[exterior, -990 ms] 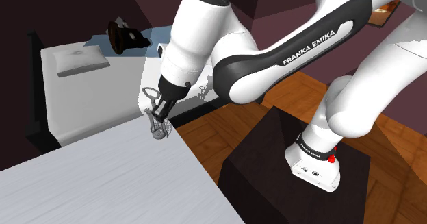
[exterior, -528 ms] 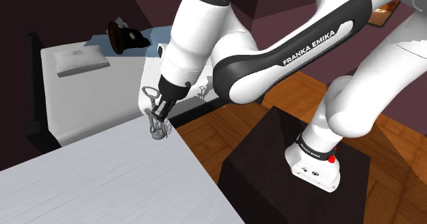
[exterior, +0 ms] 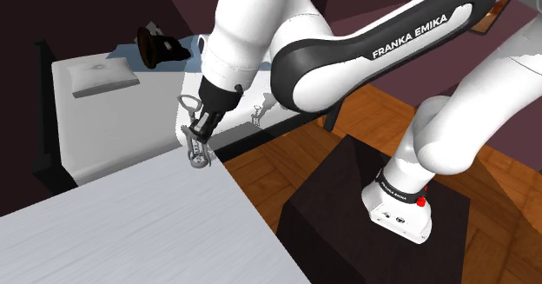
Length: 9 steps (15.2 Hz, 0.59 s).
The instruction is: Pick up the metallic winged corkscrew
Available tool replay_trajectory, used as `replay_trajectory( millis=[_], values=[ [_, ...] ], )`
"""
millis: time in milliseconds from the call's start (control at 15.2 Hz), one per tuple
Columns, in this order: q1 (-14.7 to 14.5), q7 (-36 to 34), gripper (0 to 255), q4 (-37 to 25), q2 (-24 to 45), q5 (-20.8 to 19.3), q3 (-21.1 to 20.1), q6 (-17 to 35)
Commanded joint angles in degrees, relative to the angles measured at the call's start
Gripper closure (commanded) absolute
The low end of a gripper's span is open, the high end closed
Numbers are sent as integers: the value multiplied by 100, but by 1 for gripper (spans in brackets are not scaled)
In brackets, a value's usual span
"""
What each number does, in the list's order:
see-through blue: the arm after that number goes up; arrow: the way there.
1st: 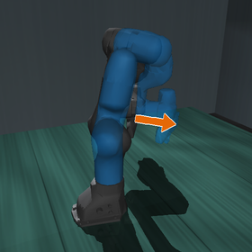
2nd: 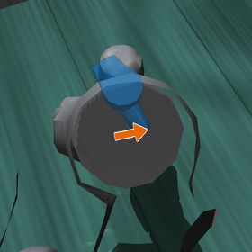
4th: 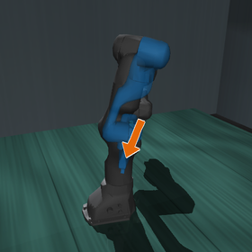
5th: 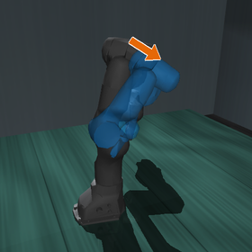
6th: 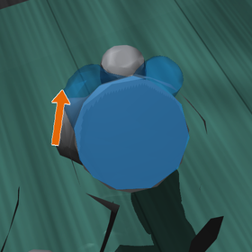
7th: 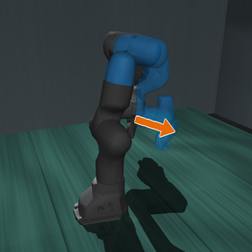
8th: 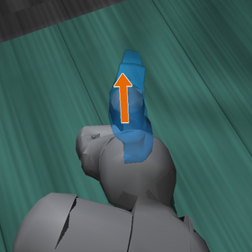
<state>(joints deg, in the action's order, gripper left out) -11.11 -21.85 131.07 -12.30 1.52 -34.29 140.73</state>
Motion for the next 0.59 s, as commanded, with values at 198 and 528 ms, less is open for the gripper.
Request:
replay_trajectory(
  millis=[198, 528],
  values=[
    [-31, 106, 255, -275, -149, 111, 75, -407],
    [-44, 160, 255, -452, -228, 163, 120, -655]
  ],
)
